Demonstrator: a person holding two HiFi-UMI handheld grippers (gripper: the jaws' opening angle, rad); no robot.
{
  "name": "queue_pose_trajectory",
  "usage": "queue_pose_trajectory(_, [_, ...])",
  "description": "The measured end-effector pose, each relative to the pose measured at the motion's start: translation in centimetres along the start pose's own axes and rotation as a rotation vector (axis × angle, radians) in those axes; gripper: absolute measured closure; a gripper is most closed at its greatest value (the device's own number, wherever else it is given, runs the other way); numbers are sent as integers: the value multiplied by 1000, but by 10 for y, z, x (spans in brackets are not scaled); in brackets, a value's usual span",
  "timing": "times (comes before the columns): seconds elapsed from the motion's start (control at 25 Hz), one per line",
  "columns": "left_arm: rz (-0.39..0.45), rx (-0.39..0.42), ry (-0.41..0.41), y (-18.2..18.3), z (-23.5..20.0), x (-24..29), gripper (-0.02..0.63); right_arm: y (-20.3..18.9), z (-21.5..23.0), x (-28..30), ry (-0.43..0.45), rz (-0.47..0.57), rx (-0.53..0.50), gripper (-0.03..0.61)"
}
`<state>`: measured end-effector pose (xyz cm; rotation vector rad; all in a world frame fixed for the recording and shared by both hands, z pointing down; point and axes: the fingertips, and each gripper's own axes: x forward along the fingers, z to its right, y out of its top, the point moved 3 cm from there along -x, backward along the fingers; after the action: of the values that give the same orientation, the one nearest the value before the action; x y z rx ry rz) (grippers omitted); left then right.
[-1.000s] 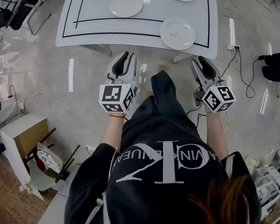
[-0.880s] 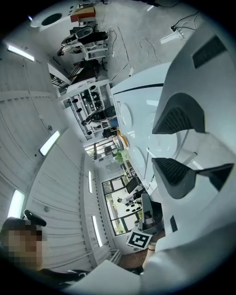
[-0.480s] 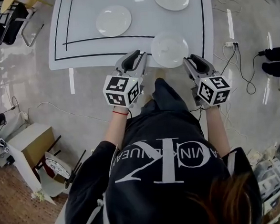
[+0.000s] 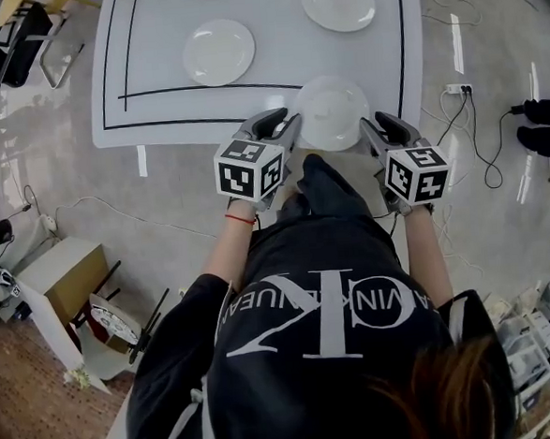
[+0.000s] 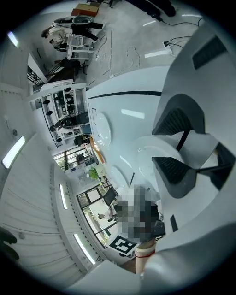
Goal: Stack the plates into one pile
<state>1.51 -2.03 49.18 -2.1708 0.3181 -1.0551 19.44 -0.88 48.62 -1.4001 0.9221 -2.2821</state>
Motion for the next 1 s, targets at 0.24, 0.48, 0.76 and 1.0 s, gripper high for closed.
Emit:
queue_pose_trajectory(0.24, [-124, -19, 21, -4, 0, 16, 479, -2, 6, 6, 0, -61, 24, 442])
queue_pose_trajectory(0.48, [-176, -48, 35, -7, 0, 20, 485, -8, 4, 10, 5, -99, 18, 443])
queue_pose_trajectory(0.76, [-189, -113, 31, -4, -4, 23, 486, -11, 5, 15, 23, -117, 20, 449])
queue_pose_trajectory(1.0, [-217, -98, 23, -3, 1, 27, 486, -10, 5, 15, 44, -136, -2, 459])
